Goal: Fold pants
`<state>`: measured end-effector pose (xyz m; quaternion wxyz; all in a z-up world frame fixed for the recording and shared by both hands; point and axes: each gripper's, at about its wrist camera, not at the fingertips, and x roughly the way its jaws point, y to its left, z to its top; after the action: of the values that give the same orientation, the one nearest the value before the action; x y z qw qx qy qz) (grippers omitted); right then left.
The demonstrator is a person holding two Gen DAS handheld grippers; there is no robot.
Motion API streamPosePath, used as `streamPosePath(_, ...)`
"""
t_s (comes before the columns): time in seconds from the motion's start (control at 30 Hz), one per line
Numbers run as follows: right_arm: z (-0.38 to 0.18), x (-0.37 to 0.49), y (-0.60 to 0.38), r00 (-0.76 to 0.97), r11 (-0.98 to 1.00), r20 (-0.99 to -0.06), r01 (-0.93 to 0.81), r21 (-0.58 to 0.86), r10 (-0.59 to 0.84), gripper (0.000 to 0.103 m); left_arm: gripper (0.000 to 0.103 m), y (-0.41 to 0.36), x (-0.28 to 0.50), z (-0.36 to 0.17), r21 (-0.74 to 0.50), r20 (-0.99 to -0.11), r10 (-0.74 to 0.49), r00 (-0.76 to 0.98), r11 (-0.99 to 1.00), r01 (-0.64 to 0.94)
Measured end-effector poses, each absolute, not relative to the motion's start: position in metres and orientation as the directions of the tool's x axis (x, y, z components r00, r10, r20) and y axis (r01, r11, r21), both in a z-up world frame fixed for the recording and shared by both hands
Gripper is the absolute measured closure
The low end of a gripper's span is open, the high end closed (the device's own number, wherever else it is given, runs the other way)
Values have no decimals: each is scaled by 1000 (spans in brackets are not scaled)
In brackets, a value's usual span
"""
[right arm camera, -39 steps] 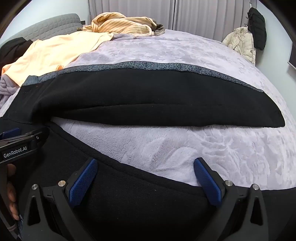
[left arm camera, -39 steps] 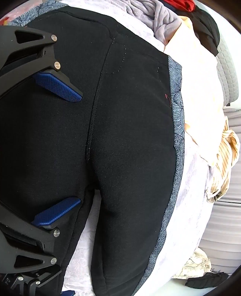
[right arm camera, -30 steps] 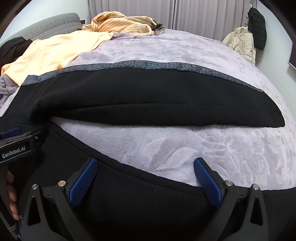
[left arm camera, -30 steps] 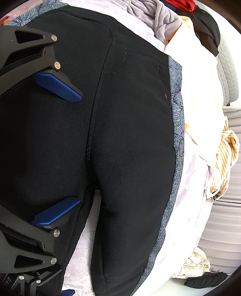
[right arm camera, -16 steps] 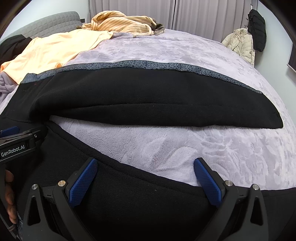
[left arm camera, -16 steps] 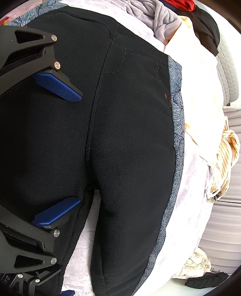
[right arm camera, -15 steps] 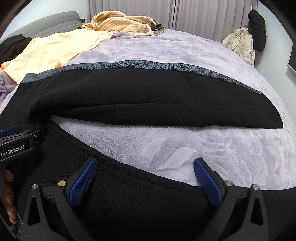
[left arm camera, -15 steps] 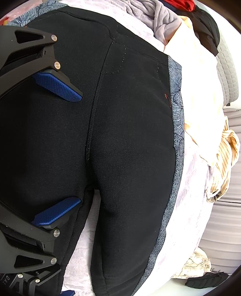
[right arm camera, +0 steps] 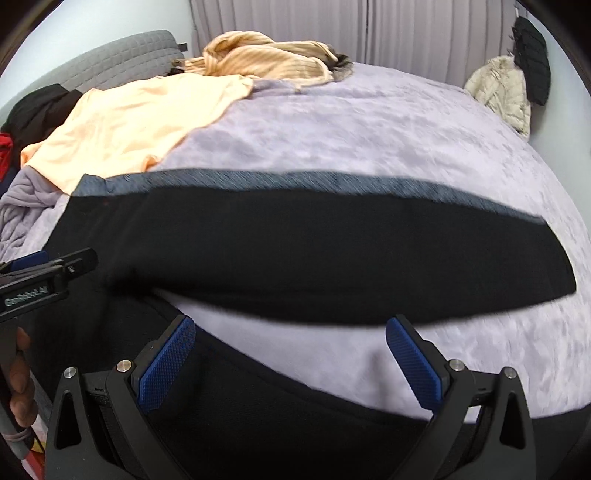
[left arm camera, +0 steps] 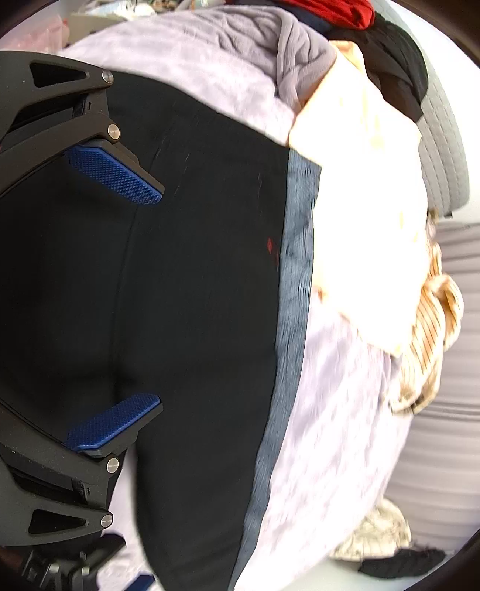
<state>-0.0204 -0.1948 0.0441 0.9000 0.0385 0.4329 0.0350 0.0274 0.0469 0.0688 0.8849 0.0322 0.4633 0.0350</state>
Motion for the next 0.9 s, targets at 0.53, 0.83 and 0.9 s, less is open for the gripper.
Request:
streamPosePath(0.53,40,137,-78,503,895,-824,-446,10,260,0,0,99,128,43,21,-919,40,393,998,-52)
streamPosePath(0.83,14,192,-57,361,773,-866,-632,45,345,0,0,107,151,36,-30,-930,-10,368,998,-48)
streamPosePath(0.9,3,200,-54,305,745,-880,-662,78,363,0,0,108,154,37,-35,-933,-14,360,998,-49)
